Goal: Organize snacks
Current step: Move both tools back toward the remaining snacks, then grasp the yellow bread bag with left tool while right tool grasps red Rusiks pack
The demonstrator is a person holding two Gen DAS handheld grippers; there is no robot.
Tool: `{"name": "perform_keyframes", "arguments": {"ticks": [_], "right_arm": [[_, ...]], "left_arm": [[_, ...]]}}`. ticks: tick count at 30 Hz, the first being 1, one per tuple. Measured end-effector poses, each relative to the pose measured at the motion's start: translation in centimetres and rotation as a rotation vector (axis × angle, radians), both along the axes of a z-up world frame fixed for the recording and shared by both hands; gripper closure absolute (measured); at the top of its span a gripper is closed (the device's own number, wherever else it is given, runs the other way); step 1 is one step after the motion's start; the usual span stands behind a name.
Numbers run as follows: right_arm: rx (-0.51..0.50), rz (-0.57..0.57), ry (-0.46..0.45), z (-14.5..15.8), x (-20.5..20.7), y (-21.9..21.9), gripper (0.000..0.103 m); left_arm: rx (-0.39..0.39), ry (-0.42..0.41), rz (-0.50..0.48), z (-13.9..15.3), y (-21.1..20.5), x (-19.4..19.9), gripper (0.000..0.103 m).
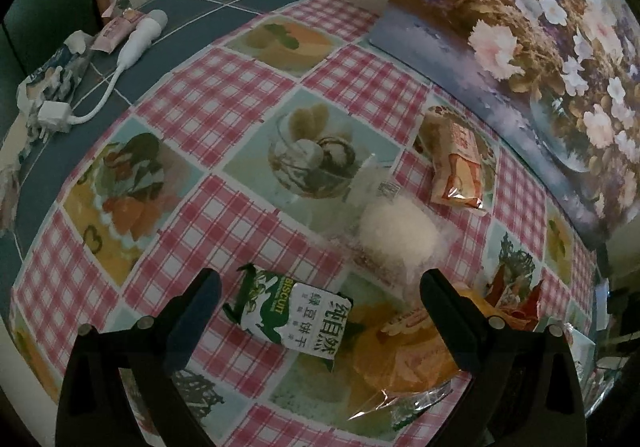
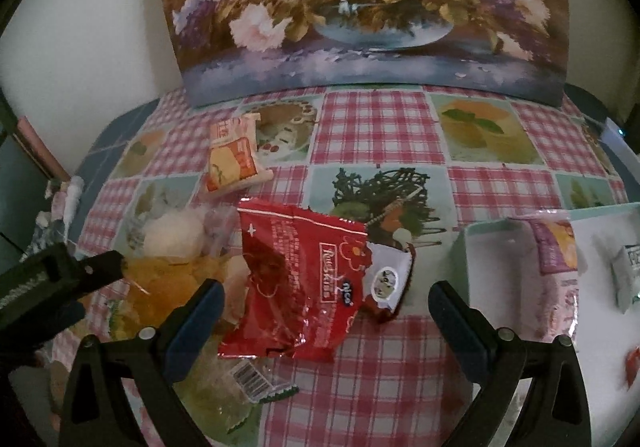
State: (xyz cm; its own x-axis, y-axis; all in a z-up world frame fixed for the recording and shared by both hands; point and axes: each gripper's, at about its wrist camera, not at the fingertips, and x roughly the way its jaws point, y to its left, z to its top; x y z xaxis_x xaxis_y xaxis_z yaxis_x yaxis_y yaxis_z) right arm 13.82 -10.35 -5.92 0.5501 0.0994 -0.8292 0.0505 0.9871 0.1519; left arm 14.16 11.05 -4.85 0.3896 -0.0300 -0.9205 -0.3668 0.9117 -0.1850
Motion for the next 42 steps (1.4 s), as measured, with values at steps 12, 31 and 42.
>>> {"name": "perform_keyframes", "arguments": {"ticks": [12, 31, 42], "right_arm": [[-0.003, -0.039, 0.034, -1.3, 0.0, -1.4, 0.035], [0.044, -0.08, 0.107, -1.8, -2.3, -3.4, 0.052], [0.078, -0.096, 0.13, -1.5, -4.3, -3.8, 0.052]], "left_arm": [[-0.019, 0.03, -0.092, -0.1, -1.5, 0.0, 0.003], [0.031, -0.016, -0.329, 3.3, -5.7, -1.5, 0.003], [0.176, 0.057, -0.495, 1.2, -10.5, -2.0, 0.003]]}}
